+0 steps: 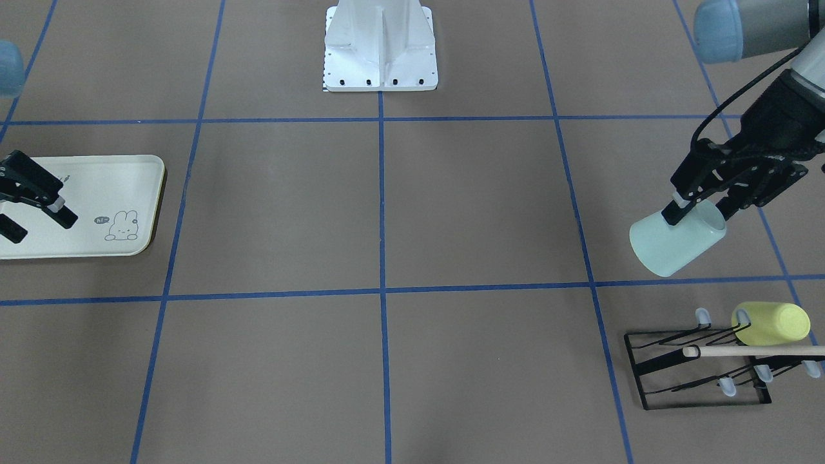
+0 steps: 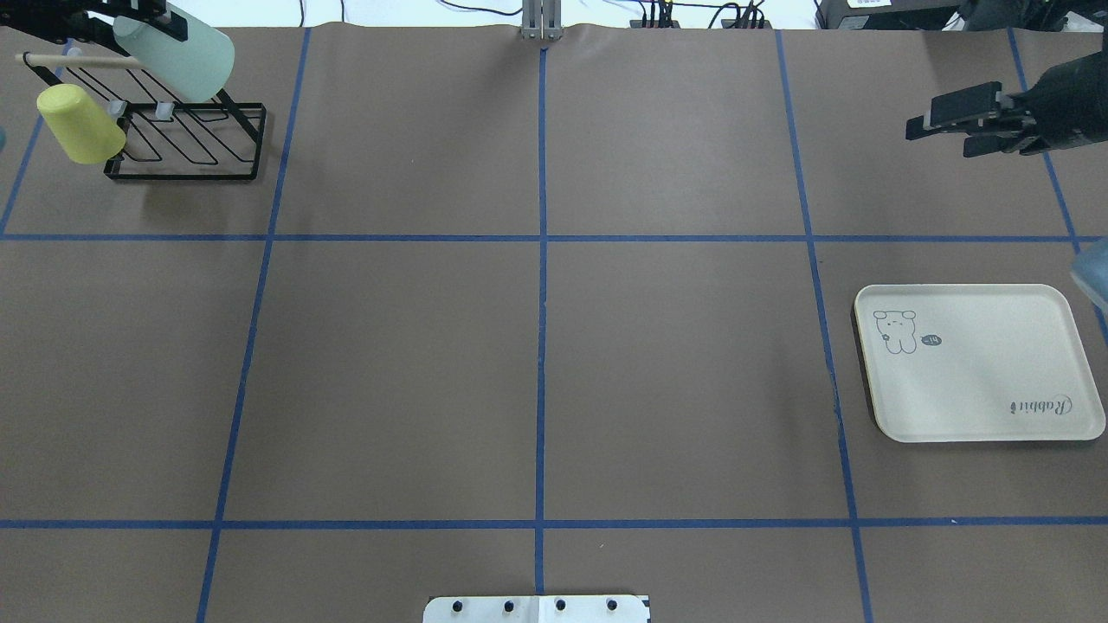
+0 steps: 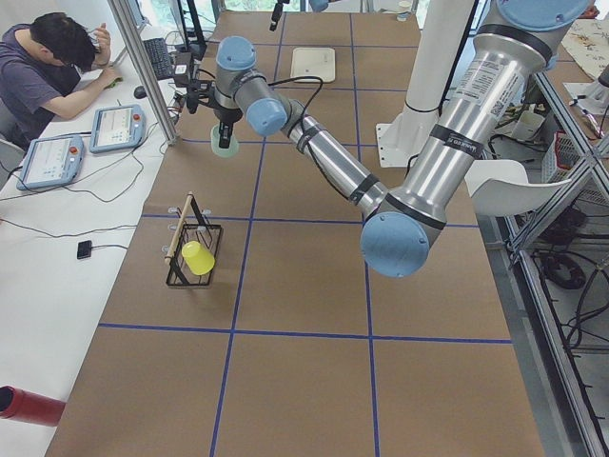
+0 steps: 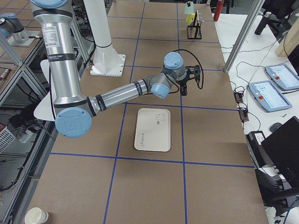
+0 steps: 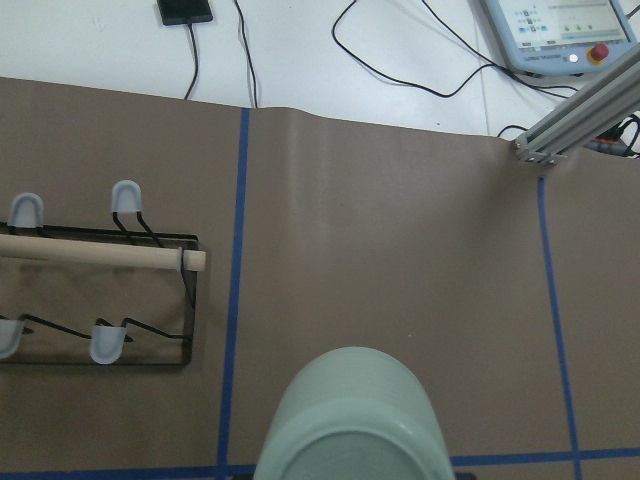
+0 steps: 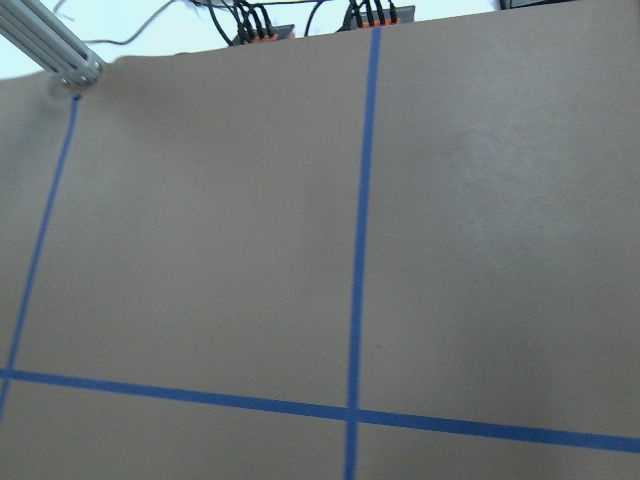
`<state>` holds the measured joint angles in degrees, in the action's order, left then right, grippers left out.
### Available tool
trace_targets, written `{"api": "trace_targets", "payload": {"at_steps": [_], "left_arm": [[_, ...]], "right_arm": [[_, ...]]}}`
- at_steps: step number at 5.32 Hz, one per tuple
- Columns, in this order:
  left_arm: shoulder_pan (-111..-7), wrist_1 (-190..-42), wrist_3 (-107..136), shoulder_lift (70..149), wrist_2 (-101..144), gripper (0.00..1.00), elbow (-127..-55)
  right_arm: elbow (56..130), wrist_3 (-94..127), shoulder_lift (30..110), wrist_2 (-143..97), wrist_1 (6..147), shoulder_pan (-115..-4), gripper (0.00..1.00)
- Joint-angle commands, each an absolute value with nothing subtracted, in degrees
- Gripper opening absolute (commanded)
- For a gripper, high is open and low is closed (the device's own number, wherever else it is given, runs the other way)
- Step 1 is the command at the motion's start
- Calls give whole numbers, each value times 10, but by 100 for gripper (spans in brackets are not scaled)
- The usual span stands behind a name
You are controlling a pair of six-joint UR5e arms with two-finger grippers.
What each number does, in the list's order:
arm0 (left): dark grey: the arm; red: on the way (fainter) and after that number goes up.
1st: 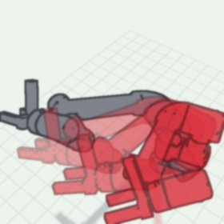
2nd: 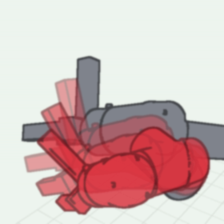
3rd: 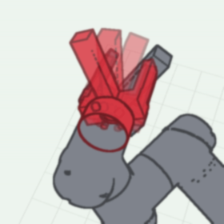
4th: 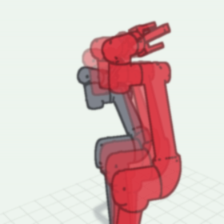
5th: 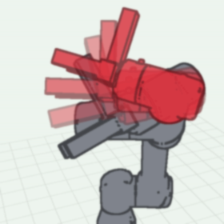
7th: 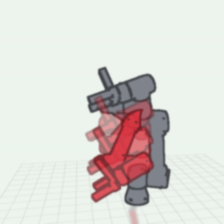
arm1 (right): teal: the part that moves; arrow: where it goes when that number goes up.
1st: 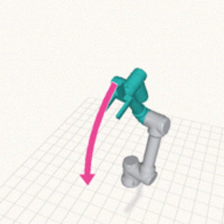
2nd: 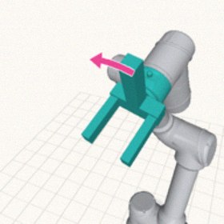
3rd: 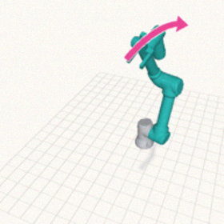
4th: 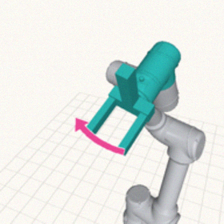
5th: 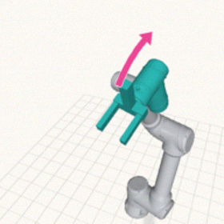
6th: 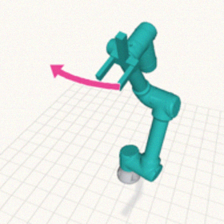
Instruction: Left arm grabs green cup and hands to right arm on tray
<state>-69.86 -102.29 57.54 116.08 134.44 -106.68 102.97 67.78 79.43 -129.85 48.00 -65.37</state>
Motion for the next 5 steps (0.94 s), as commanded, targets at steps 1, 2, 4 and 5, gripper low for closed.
{"api": "trace_targets", "payload": {"at_steps": [1,2,4,5], "left_arm": [[-655,-1088,699,1163,1388,0,-1092],[-612,-1183,798,1164,1387,0,-1082],[-570,-1270,957,1187,1385,0,-1082],[-569,-1327,1020,1193,1387,0,-1078]], "right_arm": [[1032,854,729,-1251,421,-594,99],[1039,899,722,-1230,373,-583,99],[1037,989,718,-1115,230,-507,99],[1036,1017,711,-1092,176,-485,99]]}}
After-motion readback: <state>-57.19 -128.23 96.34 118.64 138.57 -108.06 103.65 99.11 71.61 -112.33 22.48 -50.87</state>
